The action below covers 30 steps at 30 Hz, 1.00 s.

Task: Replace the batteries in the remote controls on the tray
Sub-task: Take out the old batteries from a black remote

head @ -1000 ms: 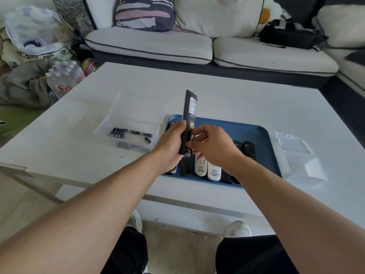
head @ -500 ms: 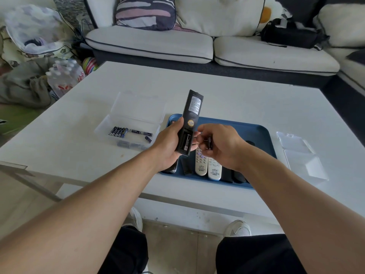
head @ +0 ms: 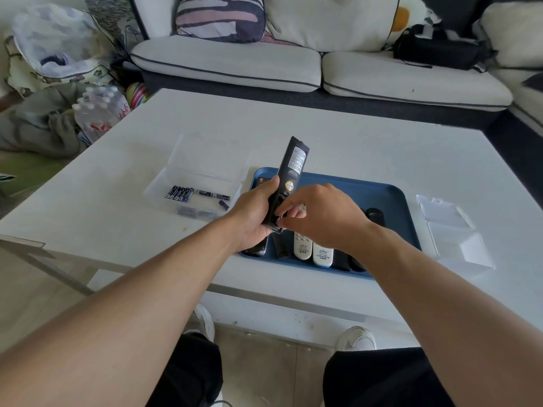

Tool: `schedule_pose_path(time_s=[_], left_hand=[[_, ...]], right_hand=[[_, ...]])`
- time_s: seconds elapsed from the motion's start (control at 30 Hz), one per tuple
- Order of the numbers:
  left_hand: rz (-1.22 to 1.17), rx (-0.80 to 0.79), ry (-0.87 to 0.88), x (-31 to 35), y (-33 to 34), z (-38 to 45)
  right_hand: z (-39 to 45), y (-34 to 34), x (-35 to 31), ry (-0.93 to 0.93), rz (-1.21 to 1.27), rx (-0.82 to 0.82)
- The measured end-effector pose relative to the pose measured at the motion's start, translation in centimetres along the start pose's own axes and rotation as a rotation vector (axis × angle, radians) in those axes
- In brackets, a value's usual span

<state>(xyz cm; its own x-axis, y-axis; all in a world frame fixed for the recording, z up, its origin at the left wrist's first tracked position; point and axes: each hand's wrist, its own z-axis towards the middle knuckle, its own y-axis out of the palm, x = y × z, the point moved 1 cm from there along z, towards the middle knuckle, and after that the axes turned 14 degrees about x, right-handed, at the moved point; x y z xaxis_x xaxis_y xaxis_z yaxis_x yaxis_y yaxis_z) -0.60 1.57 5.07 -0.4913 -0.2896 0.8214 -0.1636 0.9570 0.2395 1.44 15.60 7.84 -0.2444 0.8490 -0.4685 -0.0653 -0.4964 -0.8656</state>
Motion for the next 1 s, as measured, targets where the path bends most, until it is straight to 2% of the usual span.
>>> schedule_pose_path(time_s=[0.13, 0.3, 0.5, 0.73, 0.9, 1.0], left_hand=[[-0.007, 0.014, -0.011, 0.1, 0.2, -0.4], [-0.019, 0.051, -0.012, 0.2, 0.4, -0.9], [-0.122, 0.064, -0.080, 0.7, 0.2, -0.6], [-0.120, 0.055, -0.107, 0.5, -0.4, -0.3], [-0.027, 0.023, -0.090, 0.5, -1.1, 0.1], [-0.088, 0.086, -0.092, 0.5, -1.5, 0.9]], right_hand=[[0.3, -0.2, -0.4, -0.109, -0.139, -0.001], [0.6, 0.3, -0.4, -0.262, -0.253, 0.077], [0.8, 0.7, -0.6, -0.283, -0.207, 0.111], [0.7, 0.8, -0.8, -0.271, -0.213, 0.012], [1.3, 0.8, -0.1, -0.235, -0.128, -0.108], [1.5, 1.1, 0.2, -0.121, 0.168, -0.030]])
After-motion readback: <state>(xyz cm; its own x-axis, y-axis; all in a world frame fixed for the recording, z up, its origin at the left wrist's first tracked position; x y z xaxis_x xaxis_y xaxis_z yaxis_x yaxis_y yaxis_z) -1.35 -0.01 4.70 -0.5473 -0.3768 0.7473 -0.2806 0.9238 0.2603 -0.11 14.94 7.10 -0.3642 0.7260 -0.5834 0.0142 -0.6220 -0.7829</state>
